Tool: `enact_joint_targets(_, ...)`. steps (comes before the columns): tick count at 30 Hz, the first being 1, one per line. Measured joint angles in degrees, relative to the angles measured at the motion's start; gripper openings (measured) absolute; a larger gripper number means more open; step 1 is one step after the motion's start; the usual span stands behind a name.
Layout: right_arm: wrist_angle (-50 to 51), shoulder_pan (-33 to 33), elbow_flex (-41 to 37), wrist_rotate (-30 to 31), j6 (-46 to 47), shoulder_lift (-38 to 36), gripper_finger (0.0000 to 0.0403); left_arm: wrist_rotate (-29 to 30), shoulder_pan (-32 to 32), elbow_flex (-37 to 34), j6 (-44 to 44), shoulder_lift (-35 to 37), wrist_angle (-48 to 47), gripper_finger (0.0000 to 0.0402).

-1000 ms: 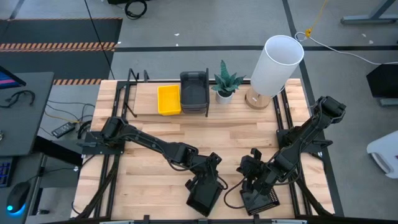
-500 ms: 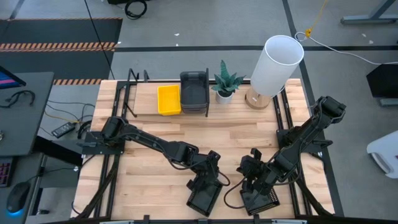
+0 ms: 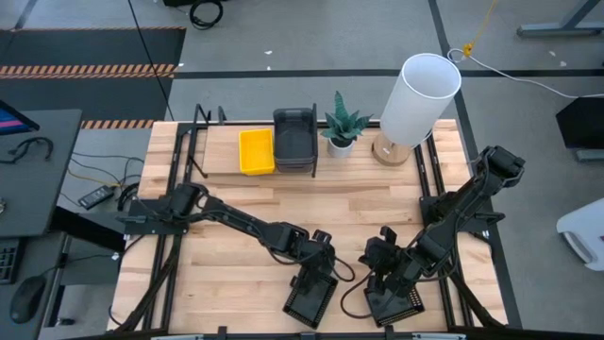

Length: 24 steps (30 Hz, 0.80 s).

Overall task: Stack baskets on shelf by color
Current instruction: Stack the left black bin into the middle black bin

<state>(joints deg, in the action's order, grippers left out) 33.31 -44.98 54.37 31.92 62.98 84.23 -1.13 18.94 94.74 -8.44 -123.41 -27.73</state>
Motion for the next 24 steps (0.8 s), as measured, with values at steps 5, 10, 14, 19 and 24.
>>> enact_joint_targets(5,-0.1,-0.1,0.0,0.1,-0.1,0.0,0.0022,1.3,0.1,0.0,-1.2,-0.6,-3.4,0.0207)
enact_joint_targets(10,0.0,-0.1,0.0,0.2,-0.1,0.0,0.0022,10.8,-0.3,0.0,-2.9,-0.1,-7.3,0.0176)
enact_joint_targets(14,0.0,-0.1,0.0,0.2,-0.1,0.0,0.0022,18.6,-1.0,0.0,-4.7,-0.1,-10.7,0.0159)
enact_joint_targets(19,0.0,-0.1,0.0,0.2,-0.1,0.0,0.0022,24.9,-3.2,0.0,-4.7,0.0,-13.1,0.0146)
enact_joint_targets(24,0.3,-0.1,0.0,0.2,-0.2,0.0,0.0022,24.8,-3.7,0.0,-4.8,1.2,-13.3,0.0143)
